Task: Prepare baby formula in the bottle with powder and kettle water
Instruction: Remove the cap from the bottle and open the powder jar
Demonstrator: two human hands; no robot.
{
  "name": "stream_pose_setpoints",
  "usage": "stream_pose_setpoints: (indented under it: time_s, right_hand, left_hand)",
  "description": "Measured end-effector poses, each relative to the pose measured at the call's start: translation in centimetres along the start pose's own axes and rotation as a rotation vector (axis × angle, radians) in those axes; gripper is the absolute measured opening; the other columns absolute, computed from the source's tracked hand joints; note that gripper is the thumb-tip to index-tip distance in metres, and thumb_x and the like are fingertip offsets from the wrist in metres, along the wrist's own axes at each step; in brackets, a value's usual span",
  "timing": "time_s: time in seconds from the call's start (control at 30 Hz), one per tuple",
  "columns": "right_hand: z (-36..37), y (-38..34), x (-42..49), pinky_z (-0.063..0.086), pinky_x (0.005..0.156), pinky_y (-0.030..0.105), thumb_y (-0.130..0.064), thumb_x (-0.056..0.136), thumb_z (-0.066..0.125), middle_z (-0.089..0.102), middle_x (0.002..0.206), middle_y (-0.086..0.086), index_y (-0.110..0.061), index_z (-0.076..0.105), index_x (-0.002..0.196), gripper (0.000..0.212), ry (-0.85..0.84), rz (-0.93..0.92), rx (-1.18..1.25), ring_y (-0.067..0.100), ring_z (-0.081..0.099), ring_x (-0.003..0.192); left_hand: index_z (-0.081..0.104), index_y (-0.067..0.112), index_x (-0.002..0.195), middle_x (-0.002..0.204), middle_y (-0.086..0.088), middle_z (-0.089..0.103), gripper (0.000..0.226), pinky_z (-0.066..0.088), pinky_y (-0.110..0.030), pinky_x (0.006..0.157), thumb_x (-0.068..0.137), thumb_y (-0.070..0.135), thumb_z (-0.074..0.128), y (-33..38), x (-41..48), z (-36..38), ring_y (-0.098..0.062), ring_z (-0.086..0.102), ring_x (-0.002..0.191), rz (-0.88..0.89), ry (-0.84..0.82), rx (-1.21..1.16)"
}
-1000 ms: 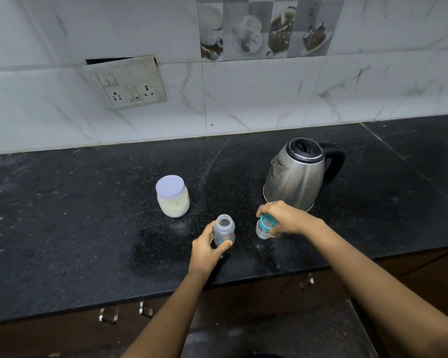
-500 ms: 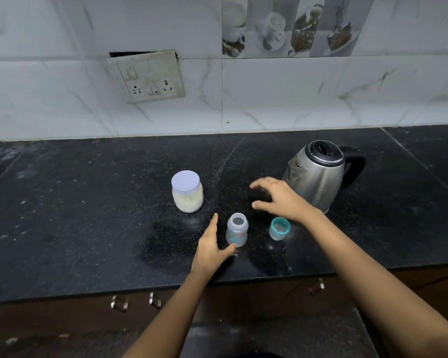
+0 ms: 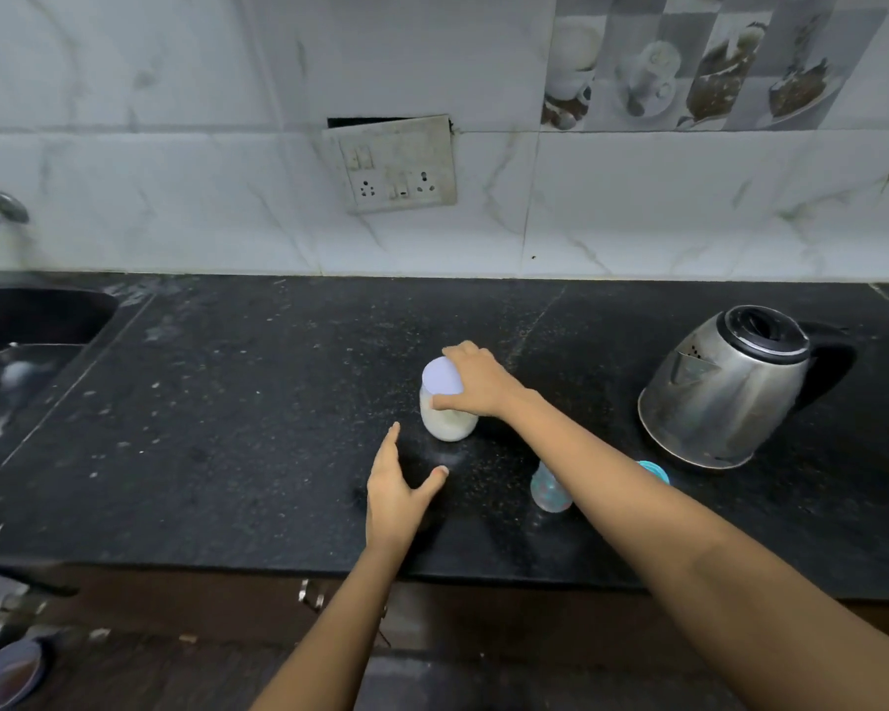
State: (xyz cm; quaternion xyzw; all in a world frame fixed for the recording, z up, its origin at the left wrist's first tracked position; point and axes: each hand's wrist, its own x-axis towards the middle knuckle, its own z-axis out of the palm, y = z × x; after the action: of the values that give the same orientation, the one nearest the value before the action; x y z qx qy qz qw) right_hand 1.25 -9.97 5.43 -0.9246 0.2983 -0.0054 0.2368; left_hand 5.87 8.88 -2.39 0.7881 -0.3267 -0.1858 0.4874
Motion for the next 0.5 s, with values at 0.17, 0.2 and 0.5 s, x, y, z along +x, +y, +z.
stream_pose_setpoints:
  time_s: [0.17, 0.2, 0.5]
  right_hand:
    - [2.3, -2.1, -3.8, 0.04, 0.087, 0.035, -0.048, 0.077, 0.069, 0.042, 0.127, 0.007, -0.011, 0.041, 0.135, 0.075, 0.072, -0.066, -0.026, 0.029, 0.041, 0.113]
    - [2.9, -2.6, -4.8, 0.041, 0.088, 0.036, -0.049, 0.076, 0.068, 0.043, 0.127, 0.007, -0.012, 0.041, 0.135, 0.074, 0.093, -0.07, -0.031, 0.028, 0.041, 0.112]
    - [6.6, -6.2, -8.7, 0.041, 0.071, 0.036, -0.08, 0.065, 0.024, 0.051, 0.11, 0.011, -0.011, 0.051, 0.124, 0.095, 0.283, 0.024, -0.332, 0.029, 0.053, 0.086]
  left_hand:
    - [0.028, 0.018, 0.15, 0.153, 0.001, 0.034, 0.099, 0.03, -0.03, 0.109, 0.071, 0.038, 0.083, -1.0, 0.1, -1.3, -0.013, 0.031, 0.139, 0.043, -0.038, -0.001]
    - [0.028, 0.019, 0.15, 0.153, 0.003, 0.034, 0.101, 0.03, -0.028, 0.108, 0.069, 0.04, 0.084, -1.2, -0.1, -1.3, -0.012, 0.032, 0.138, 0.056, -0.054, -0.008]
    - [0.039, 0.039, 0.135, 0.123, 0.016, 0.059, 0.095, 0.055, -0.025, 0.083, 0.056, 0.027, 0.091, -0.9, -0.3, -0.7, 0.001, 0.057, 0.11, -0.016, -0.135, -0.254]
